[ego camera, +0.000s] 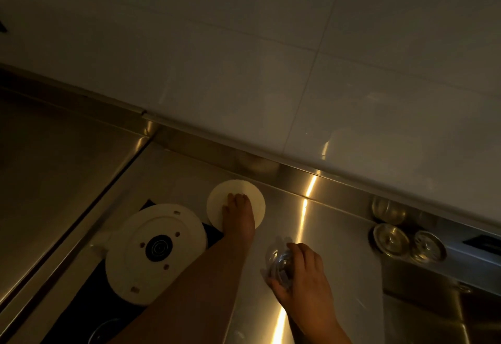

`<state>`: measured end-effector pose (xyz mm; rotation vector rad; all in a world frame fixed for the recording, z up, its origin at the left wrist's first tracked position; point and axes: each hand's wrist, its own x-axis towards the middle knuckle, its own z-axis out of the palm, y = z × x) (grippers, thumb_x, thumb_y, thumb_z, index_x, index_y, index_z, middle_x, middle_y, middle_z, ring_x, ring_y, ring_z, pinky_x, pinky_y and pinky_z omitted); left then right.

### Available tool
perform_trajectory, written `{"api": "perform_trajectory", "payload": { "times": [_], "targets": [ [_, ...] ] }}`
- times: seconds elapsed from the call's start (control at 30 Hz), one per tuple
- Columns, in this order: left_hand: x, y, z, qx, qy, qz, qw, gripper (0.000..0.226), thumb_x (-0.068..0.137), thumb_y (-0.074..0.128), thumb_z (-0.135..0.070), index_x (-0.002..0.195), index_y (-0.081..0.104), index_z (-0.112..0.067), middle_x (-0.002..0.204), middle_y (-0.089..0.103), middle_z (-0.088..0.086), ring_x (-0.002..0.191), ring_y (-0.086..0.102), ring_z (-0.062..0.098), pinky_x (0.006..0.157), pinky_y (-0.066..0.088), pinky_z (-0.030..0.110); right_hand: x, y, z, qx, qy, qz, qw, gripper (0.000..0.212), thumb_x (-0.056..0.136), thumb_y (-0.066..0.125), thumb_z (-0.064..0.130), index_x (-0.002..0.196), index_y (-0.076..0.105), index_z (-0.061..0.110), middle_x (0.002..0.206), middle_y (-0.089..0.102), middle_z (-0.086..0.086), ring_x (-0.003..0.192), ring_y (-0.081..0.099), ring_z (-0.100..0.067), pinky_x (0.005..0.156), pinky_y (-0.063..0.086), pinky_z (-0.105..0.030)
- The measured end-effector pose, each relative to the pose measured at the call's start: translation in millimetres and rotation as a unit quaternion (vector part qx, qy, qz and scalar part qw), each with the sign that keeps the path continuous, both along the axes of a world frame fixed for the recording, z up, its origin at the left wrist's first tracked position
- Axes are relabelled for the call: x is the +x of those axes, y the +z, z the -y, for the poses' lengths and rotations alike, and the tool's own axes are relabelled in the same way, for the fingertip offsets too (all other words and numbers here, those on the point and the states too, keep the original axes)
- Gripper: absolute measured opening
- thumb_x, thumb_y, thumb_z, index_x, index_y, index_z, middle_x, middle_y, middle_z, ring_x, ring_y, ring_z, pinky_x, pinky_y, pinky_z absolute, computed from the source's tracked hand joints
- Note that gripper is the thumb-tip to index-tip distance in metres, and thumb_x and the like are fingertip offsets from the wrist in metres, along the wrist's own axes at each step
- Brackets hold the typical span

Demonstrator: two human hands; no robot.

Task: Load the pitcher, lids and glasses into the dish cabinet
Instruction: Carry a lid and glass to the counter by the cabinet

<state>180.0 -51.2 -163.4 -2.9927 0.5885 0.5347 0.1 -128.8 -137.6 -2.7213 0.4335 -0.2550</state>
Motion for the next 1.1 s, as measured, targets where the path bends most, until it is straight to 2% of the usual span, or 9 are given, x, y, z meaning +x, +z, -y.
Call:
{"api": "perform_trajectory", "payload": {
  "times": [0.2, 0.27, 0.37, 0.43, 0.5, 0.63, 0.77, 0.93, 1.1],
  "targets": [
    [-1.9, 6.7, 3.7, 0.024, -0.096, 0.024, 0.995, 0.053, 0.095, 0.047, -0.015, 0.140, 0.022, -0.002, 0.148, 0.021, 0.016, 0.140, 0.019, 0.033, 0.099, 0.040, 0.039, -1.4, 0.7, -2.3, 0.005, -0.010, -0.016, 1.000, 0.084, 0.055, 0.084, 0.051, 0.125, 0.055, 0.013, 0.117, 0.059, -0.007, 0.102, 0.058, -0.029, 0.070, 0.056, -0.034],
    [-4.4, 9.3, 2.6, 0.023, -0.123, 0.040, 0.991, 0.050, 0.095, 0.047, -0.015, 0.139, 0.025, -0.004, 0.145, 0.026, 0.015, 0.136, 0.025, 0.032, 0.095, 0.042, 0.037, -3.5, -0.4, -3.2, 0.006, -0.016, -0.016, 1.000, 0.083, 0.056, 0.083, 0.051, 0.126, 0.055, 0.015, 0.117, 0.058, -0.007, 0.103, 0.057, -0.029, 0.068, 0.056, -0.033],
    [-13.9, 21.2, 3.5, 0.012, -0.163, 0.067, 0.984, 0.043, 0.096, 0.043, -0.013, 0.135, 0.029, -0.004, 0.140, 0.032, 0.016, 0.130, 0.033, 0.030, 0.094, 0.041, 0.038, -9.4, 1.2, -3.3, 0.018, -0.024, -0.005, 1.000, 0.082, 0.062, 0.077, 0.055, 0.130, 0.050, 0.019, 0.123, 0.053, -0.004, 0.111, 0.051, -0.026, 0.073, 0.051, -0.029],
    [-20.5, 33.4, 5.0, -0.010, -0.181, 0.100, 0.978, 0.041, 0.092, 0.050, -0.016, 0.130, 0.040, -0.005, 0.133, 0.042, 0.014, 0.122, 0.042, 0.027, 0.089, 0.043, 0.035, -16.7, 5.8, -4.5, 0.040, -0.032, -0.006, 0.999, 0.082, 0.064, 0.077, 0.053, 0.132, 0.049, 0.018, 0.126, 0.051, -0.004, 0.114, 0.047, -0.024, 0.079, 0.047, -0.028],
    [-29.8, 53.8, 2.8, -0.026, -0.206, 0.148, 0.967, 0.038, 0.085, 0.060, -0.023, 0.119, 0.053, -0.009, 0.120, 0.054, 0.010, 0.110, 0.052, 0.022, 0.081, 0.047, 0.031, -26.4, 13.6, -5.1, 0.050, -0.036, 0.000, 0.998, 0.081, 0.060, 0.083, 0.045, 0.128, 0.053, 0.013, 0.121, 0.055, -0.007, 0.109, 0.051, -0.028, 0.076, 0.045, -0.026],
    [-46.0, 78.8, 2.2, -0.066, -0.339, 0.142, 0.928, 0.047, 0.087, 0.050, -0.006, 0.131, 0.034, -0.002, 0.131, 0.040, 0.017, 0.120, 0.039, 0.032, 0.089, 0.043, 0.040, -44.0, 43.3, -3.7, 0.039, -0.040, 0.013, 0.998, 0.077, 0.051, 0.090, 0.030, 0.119, 0.060, 0.007, 0.111, 0.061, -0.014, 0.098, 0.058, -0.035, 0.072, 0.042, -0.029],
    [-58.6, 119.9, -2.2, -0.120, -0.361, 0.204, 0.902, 0.047, 0.087, 0.047, -0.003, 0.132, 0.034, -0.002, 0.131, 0.041, 0.017, 0.120, 0.039, 0.032, 0.092, 0.041, 0.041, -50.8, 84.7, -3.0, 0.013, -0.042, 0.072, 0.996, 0.077, 0.059, 0.086, 0.035, 0.126, 0.054, 0.013, 0.120, 0.056, -0.009, 0.108, 0.052, -0.026, 0.084, 0.041, -0.031],
    [-62.9, 167.0, -26.0, -0.138, -0.354, 0.284, 0.881, 0.043, 0.091, 0.040, -0.006, 0.133, 0.034, -0.005, 0.129, 0.043, 0.012, 0.118, 0.041, 0.027, 0.091, 0.040, 0.036, -46.7, 134.0, -23.5, -0.022, -0.033, 0.138, 0.990, 0.081, 0.062, 0.080, 0.046, 0.132, 0.042, 0.028, 0.125, 0.049, 0.002, 0.112, 0.045, -0.013, 0.084, 0.039, -0.025],
    [-60.3, 207.1, -82.3, -0.102, -0.367, 0.357, 0.853, 0.036, 0.080, 0.057, -0.022, 0.116, 0.060, -0.021, 0.106, 0.062, -0.007, 0.097, 0.059, 0.008, 0.073, 0.048, 0.020, -39.8, 169.0, -68.7, -0.050, -0.003, 0.146, 0.988, 0.081, 0.061, 0.082, 0.043, 0.131, 0.045, 0.025, 0.123, 0.051, 0.001, 0.109, 0.048, -0.013, 0.078, 0.039, -0.023]
  ]
}}
